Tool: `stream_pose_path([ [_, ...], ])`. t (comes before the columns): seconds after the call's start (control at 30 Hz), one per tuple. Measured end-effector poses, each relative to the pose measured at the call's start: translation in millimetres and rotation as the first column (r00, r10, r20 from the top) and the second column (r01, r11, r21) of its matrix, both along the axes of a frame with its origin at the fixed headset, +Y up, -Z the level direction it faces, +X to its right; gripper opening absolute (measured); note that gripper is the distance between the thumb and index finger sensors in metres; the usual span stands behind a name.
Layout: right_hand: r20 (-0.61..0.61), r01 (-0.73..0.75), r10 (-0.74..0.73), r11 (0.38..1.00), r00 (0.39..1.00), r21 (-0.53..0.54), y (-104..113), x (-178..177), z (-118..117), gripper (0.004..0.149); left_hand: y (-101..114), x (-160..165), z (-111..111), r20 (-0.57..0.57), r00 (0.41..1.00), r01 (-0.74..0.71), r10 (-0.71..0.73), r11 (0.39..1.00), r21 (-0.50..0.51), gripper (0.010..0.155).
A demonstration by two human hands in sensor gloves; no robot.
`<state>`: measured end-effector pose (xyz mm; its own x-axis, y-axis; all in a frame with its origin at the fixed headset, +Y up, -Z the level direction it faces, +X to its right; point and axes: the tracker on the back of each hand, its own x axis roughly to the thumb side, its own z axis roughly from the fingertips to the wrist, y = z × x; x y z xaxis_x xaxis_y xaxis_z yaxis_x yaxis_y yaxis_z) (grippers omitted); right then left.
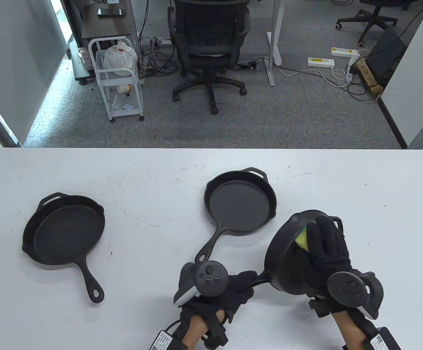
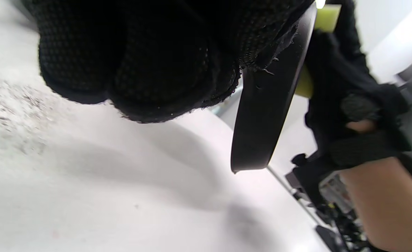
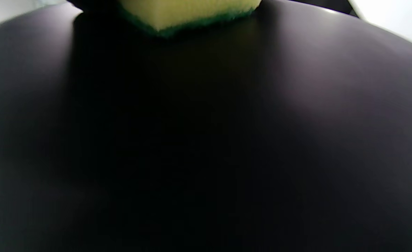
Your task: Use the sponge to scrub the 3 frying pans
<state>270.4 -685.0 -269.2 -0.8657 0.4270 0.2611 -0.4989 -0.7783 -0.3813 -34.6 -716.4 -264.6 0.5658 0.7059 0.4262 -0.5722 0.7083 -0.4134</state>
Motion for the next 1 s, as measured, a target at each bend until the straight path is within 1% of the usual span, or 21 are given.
stream_pose_path([
  [0.07,0.060,0.035,-0.032,0.998,0.998,-0.051,-4.8,13.0,-5.6,0.069,2.2,-3.4,-0.6,-0.040,0.999,-0.027,0.028,0.999,0.030,0.059],
  [0.1,0.065,0.028,-0.024,0.997,0.998,-0.068,-7.3,15.6,-7.7,0.069,3.0,-5.5,-0.9,-0.060,0.997,-0.040,0.043,0.998,0.042,0.059],
  [0.17,0.067,-0.015,0.022,0.994,0.998,-0.107,-14.1,14.0,-11.5,0.070,5.5,-13.2,-1.3,-0.140,0.983,-0.115,0.122,0.991,0.062,0.059],
  [0.23,0.016,-0.085,0.087,0.990,0.996,-0.116,-20.0,0.9,-11.6,0.069,7.9,-20.3,-1.0,-0.212,0.960,-0.170,0.184,0.982,0.082,0.059],
  [0.27,-0.005,-0.117,0.117,0.987,0.993,-0.110,-21.6,-5.7,-10.3,0.070,8.9,-23.0,-0.8,-0.229,0.952,-0.191,0.205,0.978,0.080,0.059],
  [0.33,-0.061,-0.220,0.216,0.974,0.974,-0.059,-24.2,-27.2,-3.0,0.070,8.2,-27.4,-1.2,-0.258,0.935,-0.238,0.244,0.970,0.055,0.059],
  [0.4,-0.101,-0.270,0.270,0.963,0.958,0.014,-23.8,-43.6,5.9,0.070,5.0,-28.4,-2.3,-0.252,0.940,-0.230,0.232,0.973,0.035,0.059],
  [0.43,-0.127,-0.280,0.286,0.958,0.950,0.059,-22.4,-52.1,11.2,0.070,3.6,-27.8,-3.2,-0.234,0.950,-0.208,0.207,0.978,0.020,0.059],
  [0.5,-0.140,-0.300,0.314,0.947,0.939,0.114,-17.2,-60.6,18.9,0.069,1.5,-22.8,-4.3,-0.176,0.974,-0.148,0.143,0.989,-0.018,0.059],
  [0.57,-0.126,-0.295,0.314,0.944,0.941,0.146,-10.3,-60.2,23.0,0.069,1.0,-15.8,-3.8,-0.111,0.992,-0.065,0.063,0.998,-0.021,0.059],
  [0.63,-0.089,-0.257,0.272,0.955,0.958,0.152,-4.9,-50.7,21.7,0.069,0.1,-9.1,-2.7,-0.048,0.999,-0.014,0.012,0.999,-0.050,0.059],
  [0.73,-0.033,-0.123,0.125,0.991,0.992,0.060,-3.2,-22.4,7.9,0.070,-1.4,-5.5,-2.7,0.013,1.000,-0.006,0.007,0.997,-0.080,0.059],
  [0.8,0.007,-0.042,0.042,0.999,0.999,-0.020,-7.5,-2.8,-3.0,0.070,-0.8,-7.9,-3.5,0.003,1.000,-0.020,0.020,0.997,-0.079,0.059],
  [0.87,0.041,-0.012,0.015,0.997,0.999,-0.077,-15.6,10.7,-11.2,0.069,0.2,-11.8,-4.6,-0.040,0.998,-0.051,0.049,0.997,-0.055,0.059],
  [0.9,0.039,-0.006,0.010,0.995,0.999,-0.099,-19.6,13.6,-14.3,0.070,1.1,-14.2,-4.9,-0.077,0.994,-0.079,0.076,0.996,-0.041,0.059],
  [0.97,0.011,-0.006,0.008,0.991,1.000,-0.135,-27.2,12.0,-18.0,0.069,3.1,-18.3,-4.6,-0.141,0.982,-0.131,0.128,0.991,-0.011,0.059],
  [1.0,-0.026,-0.037,0.033,0.990,0.999,-0.139,-30.8,4.4,-18.0,0.069,4.0,-20.7,-4.1,-0.170,0.973,-0.157,0.154,0.988,-0.003,0.059],
])
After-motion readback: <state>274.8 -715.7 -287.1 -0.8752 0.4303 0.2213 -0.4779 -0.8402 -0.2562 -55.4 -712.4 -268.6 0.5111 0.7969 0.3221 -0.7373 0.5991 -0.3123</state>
